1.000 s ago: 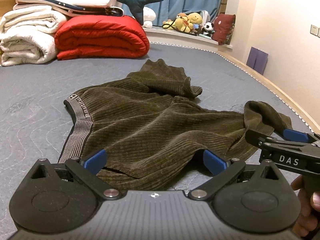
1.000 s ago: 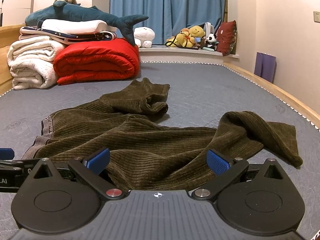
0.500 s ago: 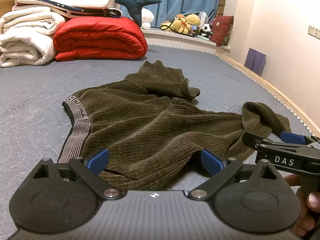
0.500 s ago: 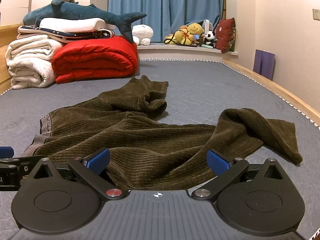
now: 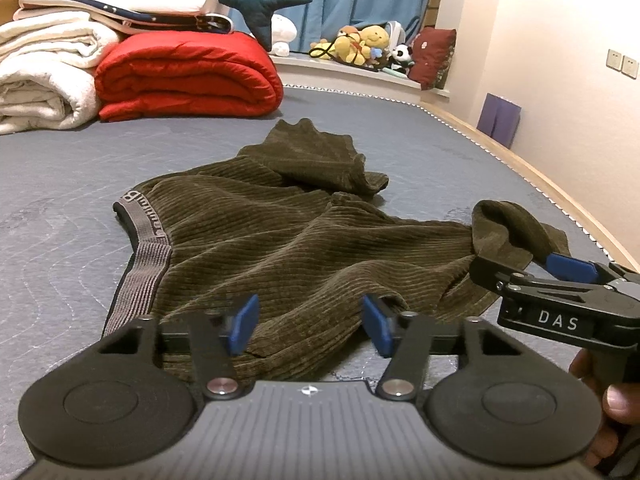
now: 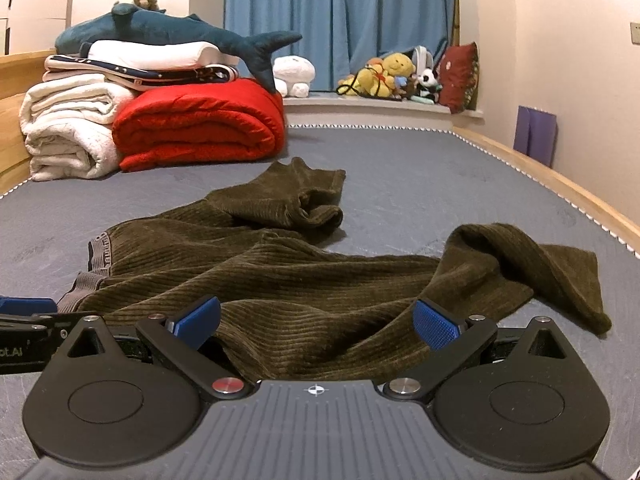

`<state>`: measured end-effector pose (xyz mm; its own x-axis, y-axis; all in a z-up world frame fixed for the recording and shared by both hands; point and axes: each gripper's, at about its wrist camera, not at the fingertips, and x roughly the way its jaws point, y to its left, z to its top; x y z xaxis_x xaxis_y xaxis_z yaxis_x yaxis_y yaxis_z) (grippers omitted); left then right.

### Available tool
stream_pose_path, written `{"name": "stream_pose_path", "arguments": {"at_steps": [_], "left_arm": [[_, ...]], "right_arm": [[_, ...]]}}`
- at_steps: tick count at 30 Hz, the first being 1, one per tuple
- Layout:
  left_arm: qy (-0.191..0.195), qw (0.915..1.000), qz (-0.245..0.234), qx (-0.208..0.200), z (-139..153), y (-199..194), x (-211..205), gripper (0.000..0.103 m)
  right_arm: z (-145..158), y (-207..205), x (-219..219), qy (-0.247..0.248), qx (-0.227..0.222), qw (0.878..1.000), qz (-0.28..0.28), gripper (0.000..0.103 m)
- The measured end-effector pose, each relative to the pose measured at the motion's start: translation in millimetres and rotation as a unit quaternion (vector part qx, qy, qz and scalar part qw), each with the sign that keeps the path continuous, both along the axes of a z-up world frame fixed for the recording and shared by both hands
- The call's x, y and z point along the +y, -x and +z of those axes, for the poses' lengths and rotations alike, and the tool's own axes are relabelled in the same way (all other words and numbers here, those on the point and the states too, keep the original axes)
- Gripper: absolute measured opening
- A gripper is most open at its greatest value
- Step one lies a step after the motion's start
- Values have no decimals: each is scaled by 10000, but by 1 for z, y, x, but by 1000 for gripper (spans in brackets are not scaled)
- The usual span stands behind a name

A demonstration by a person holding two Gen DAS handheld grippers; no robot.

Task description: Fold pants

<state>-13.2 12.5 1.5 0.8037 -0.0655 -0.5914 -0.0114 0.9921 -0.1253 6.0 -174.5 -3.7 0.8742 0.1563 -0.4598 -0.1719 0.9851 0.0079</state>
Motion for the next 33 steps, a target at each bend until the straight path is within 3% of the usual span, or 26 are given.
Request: {"name": "stream_pose_path", "arguments": {"at_steps": [3,6,11,15,18,21,22,24,26,28,32,33], "left_arm": [[43,9999,-108,-3,0,-1,0,34],[76,9997,-231,-63,3,-1,0,22],[220,9987,-463,-14,18,-9,8,21],[624,9963,-551,205,45,-31,36,21],[577,9973,-452,-61,64,-46,66,22],[698,9969,-97,-337,57,-55,107,22],[838,9961,64,-262,45,-58,123,22],[1134,9916,478,388,19,-71,152,22],[1474,9844,676,681,2,-81,172,23],[1476,9820,848,822,-7,-90,185,25],[1456,9786,951,1095,-25,-106,199,52],[1426,9778,998,1168,-31,-110,200,53]], "right_arm": [[1,1,0,-20,-101,9999,12,95],[1,1,-1,-44,-201,9998,-35,89],[4,0,-4,-249,-319,9991,-94,77],[8,0,-8,-400,-370,9984,-127,54],[9,1,-11,-512,-325,9982,0,43],[9,1,-13,-590,-223,9979,170,43],[9,1,-13,-596,-183,9978,220,43],[6,1,-11,-565,-92,9979,307,43],[2,0,-6,-501,33,9977,445,44],[-4,-1,3,-395,196,9967,680,44],[-13,-3,24,-135,376,9944,976,53],[-16,-4,31,-63,418,9933,1078,56]]}}
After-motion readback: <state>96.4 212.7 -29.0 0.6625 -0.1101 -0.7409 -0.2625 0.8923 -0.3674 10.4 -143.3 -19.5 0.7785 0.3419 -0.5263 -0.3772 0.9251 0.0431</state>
